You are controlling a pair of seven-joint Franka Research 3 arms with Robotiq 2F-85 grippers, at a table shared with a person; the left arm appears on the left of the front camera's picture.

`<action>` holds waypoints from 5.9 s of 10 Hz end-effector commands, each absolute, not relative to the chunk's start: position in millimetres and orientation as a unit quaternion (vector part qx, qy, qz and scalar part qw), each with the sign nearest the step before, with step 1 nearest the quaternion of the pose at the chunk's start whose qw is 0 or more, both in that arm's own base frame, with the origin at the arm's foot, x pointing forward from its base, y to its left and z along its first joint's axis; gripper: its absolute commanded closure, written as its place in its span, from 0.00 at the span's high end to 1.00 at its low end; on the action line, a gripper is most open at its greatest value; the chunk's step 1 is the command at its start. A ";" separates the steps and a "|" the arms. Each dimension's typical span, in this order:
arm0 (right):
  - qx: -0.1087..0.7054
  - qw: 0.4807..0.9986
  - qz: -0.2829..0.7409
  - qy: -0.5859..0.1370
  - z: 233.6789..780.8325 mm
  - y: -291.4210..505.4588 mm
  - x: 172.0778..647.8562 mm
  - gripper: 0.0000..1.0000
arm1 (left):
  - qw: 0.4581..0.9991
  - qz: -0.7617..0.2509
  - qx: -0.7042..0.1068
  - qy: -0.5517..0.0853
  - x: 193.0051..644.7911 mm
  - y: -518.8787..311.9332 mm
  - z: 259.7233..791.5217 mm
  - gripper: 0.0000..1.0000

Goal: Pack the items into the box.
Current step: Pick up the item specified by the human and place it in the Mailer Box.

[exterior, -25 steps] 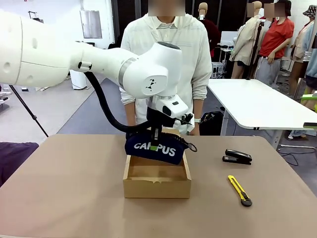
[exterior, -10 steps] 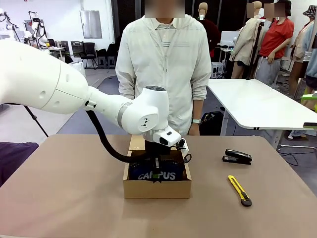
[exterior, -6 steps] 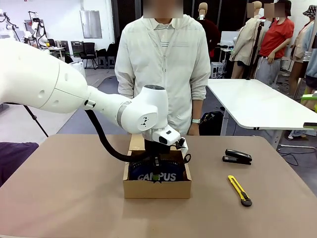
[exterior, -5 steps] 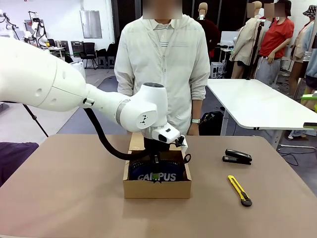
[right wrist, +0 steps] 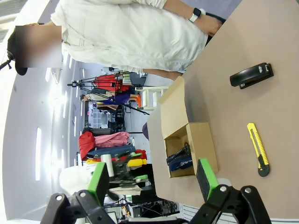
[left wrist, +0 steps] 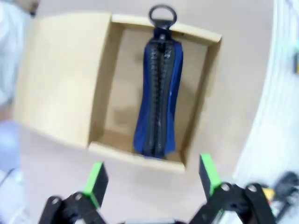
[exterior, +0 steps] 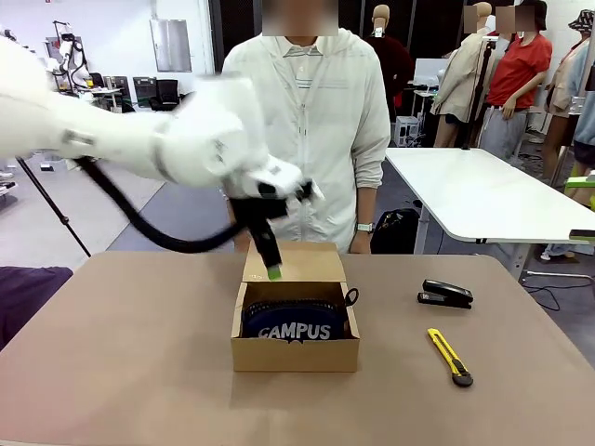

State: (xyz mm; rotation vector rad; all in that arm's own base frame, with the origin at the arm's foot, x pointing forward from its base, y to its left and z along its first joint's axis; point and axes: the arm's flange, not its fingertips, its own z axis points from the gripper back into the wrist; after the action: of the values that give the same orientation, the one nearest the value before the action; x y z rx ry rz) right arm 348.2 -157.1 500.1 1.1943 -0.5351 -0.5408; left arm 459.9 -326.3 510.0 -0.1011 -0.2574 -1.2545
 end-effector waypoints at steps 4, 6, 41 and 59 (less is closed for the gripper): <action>0.552 0.758 -0.247 -0.246 502.9 -156.9 348.5 1.00 | 0.853 -0.370 -0.326 -0.172 348.2 -50.3 542.8 1.00; 0.552 0.758 -0.247 -0.246 502.9 -156.9 348.5 1.00 | 0.826 -0.261 -0.442 -0.234 325.5 37.8 523.0 1.00; 0.040 0.996 0.044 -0.060 458.7 60.2 404.3 1.00 | 0.784 -0.121 -0.529 -0.302 306.1 118.2 485.8 1.00; -0.058 0.994 0.044 -0.079 293.2 96.6 429.3 0.00 | 0.784 -0.121 -0.529 -0.302 306.1 118.2 485.8 1.00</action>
State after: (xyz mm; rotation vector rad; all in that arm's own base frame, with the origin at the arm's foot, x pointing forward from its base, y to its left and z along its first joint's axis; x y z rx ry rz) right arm 423.0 91.3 296.3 -0.1158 -0.1411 0.1065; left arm 307.2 116.3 485.5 -1.1402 -0.6416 -0.2401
